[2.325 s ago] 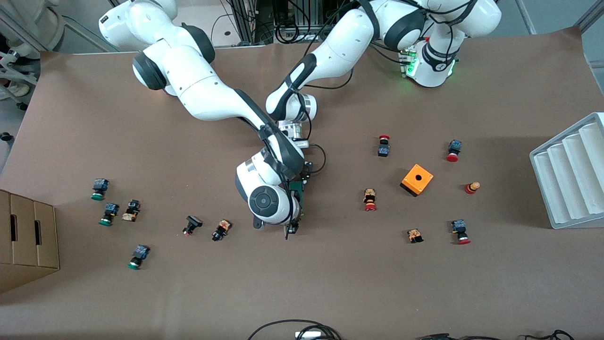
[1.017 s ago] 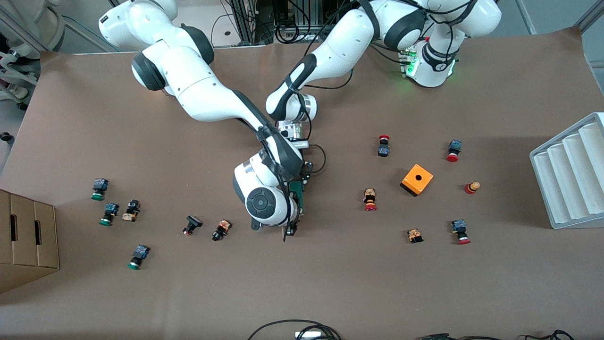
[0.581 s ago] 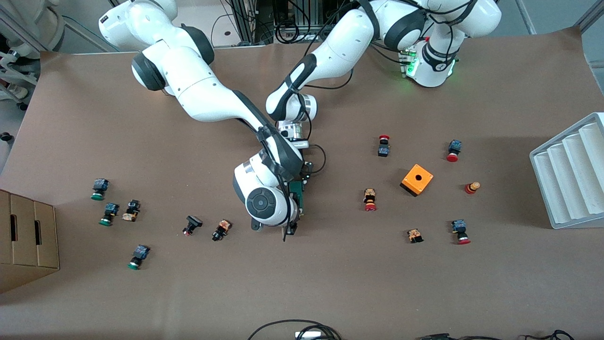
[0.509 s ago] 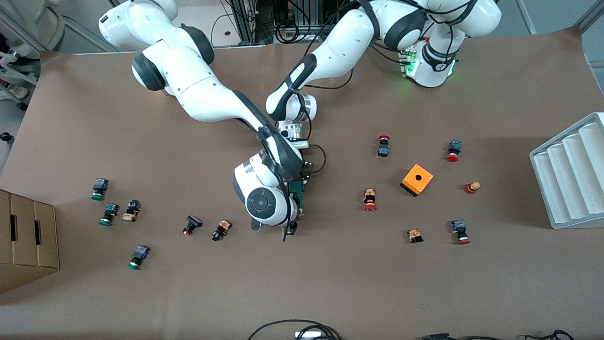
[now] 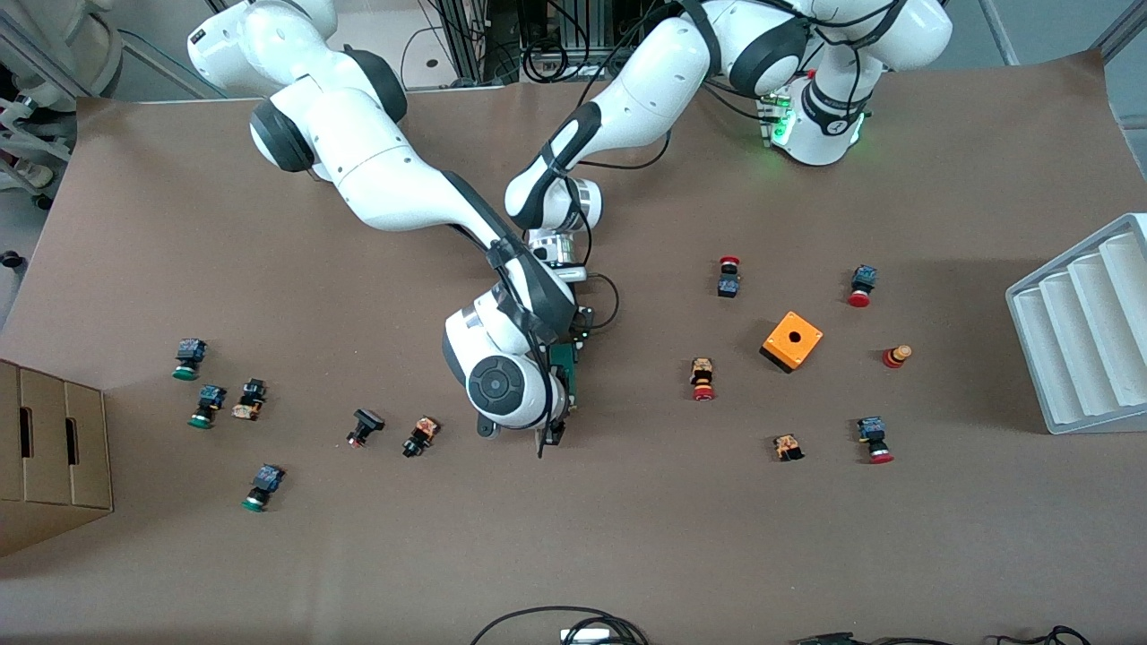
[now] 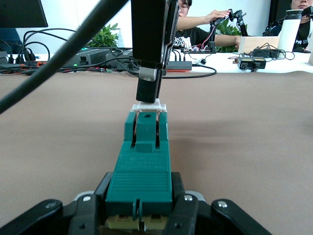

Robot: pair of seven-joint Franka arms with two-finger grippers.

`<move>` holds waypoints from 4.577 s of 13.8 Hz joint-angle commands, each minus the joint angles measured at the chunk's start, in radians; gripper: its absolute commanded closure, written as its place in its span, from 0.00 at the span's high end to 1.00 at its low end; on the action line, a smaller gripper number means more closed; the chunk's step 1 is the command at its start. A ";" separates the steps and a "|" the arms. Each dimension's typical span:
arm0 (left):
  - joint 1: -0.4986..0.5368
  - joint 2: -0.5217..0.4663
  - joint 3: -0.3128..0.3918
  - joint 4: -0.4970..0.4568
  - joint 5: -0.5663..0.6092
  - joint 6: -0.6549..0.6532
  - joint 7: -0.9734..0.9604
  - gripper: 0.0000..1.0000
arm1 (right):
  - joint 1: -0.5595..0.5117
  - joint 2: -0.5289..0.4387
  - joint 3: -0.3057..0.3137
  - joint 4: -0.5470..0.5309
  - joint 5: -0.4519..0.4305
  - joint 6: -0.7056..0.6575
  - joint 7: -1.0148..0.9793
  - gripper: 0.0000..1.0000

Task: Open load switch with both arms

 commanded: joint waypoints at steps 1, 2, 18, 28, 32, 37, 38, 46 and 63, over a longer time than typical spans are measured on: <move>0.007 0.016 -0.004 0.025 0.008 0.004 0.018 0.53 | -0.008 0.020 0.002 0.026 0.030 -0.008 0.014 0.30; 0.007 0.016 -0.003 0.025 0.008 0.004 0.018 0.53 | -0.008 0.020 0.002 0.026 0.030 -0.005 0.014 0.39; 0.010 0.016 -0.004 0.025 0.008 0.004 0.018 0.53 | -0.007 0.027 0.005 0.013 0.032 0.009 0.044 0.28; 0.010 0.013 -0.004 0.025 0.008 0.005 0.018 0.53 | -0.013 -0.012 0.031 -0.060 0.032 0.024 0.044 0.28; 0.010 0.013 -0.004 0.027 0.007 0.005 0.022 0.53 | -0.017 -0.022 0.040 -0.061 0.033 0.023 0.046 0.23; 0.010 0.013 -0.004 0.027 0.007 0.005 0.022 0.53 | -0.020 -0.040 0.044 -0.075 0.033 0.021 0.044 0.18; 0.010 0.013 -0.004 0.027 0.007 0.005 0.022 0.53 | -0.025 -0.042 0.044 -0.075 0.033 0.019 0.044 0.18; 0.010 0.014 -0.004 0.027 0.007 0.005 0.022 0.53 | -0.027 -0.054 0.046 -0.090 0.033 0.015 0.046 0.18; 0.010 0.016 -0.004 0.025 0.007 0.005 0.022 0.52 | -0.037 -0.034 0.071 -0.096 0.024 0.062 0.061 0.28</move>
